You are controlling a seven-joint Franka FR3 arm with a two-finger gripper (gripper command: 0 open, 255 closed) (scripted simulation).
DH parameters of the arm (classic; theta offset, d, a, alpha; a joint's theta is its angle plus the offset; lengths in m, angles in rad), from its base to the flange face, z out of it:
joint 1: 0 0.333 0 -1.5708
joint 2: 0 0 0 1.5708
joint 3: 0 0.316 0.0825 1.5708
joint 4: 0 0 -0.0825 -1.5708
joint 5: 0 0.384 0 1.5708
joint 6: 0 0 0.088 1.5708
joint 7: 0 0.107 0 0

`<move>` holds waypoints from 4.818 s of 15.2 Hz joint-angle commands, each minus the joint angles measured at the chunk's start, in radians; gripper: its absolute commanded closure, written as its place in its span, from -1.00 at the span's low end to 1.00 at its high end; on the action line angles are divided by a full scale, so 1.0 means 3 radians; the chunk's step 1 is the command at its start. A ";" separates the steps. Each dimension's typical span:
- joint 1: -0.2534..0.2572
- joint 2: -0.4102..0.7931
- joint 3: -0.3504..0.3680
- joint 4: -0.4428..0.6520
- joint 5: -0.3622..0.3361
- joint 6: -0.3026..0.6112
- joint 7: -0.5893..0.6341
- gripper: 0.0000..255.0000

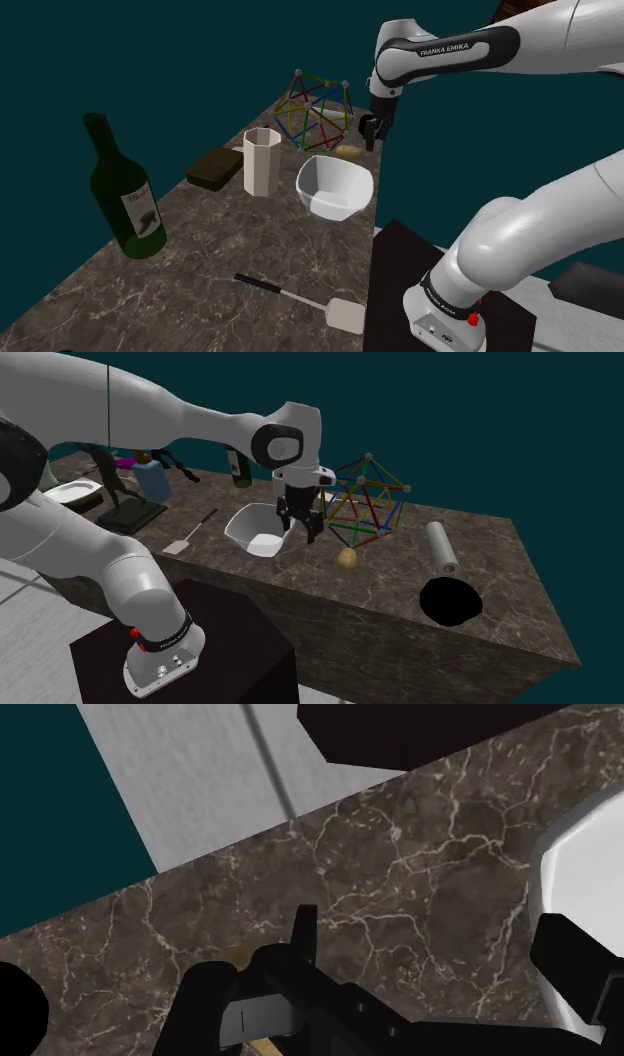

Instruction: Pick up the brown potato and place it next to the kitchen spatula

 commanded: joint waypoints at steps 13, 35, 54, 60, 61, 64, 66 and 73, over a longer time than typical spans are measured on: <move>-0.0090 0.1916 -0.0381 0.1254 0.0768 0.0638 -0.1437 -1.00; -0.0205 0.2300 -0.0376 0.1304 0.0953 0.0942 -0.1678 1.00; 0.0105 0.1888 -0.0609 0.1452 0.0810 0.0394 -0.1519 1.00; 0.0114 0.1797 -0.0618 0.1616 0.0767 0.0147 -0.1494 1.00; 0.0115 0.1784 -0.0619 0.1646 0.0761 0.0105 -0.1491 1.00; 0.0118 0.1749 -0.0622 0.1741 0.0746 -0.0021 -0.1482 1.00; 0.0170 0.1658 -0.0596 0.1674 0.0712 -0.0038 -0.1395 1.00; 0.0477 0.1170 -0.0350 0.1116 0.0579 0.0064 -0.0796 1.00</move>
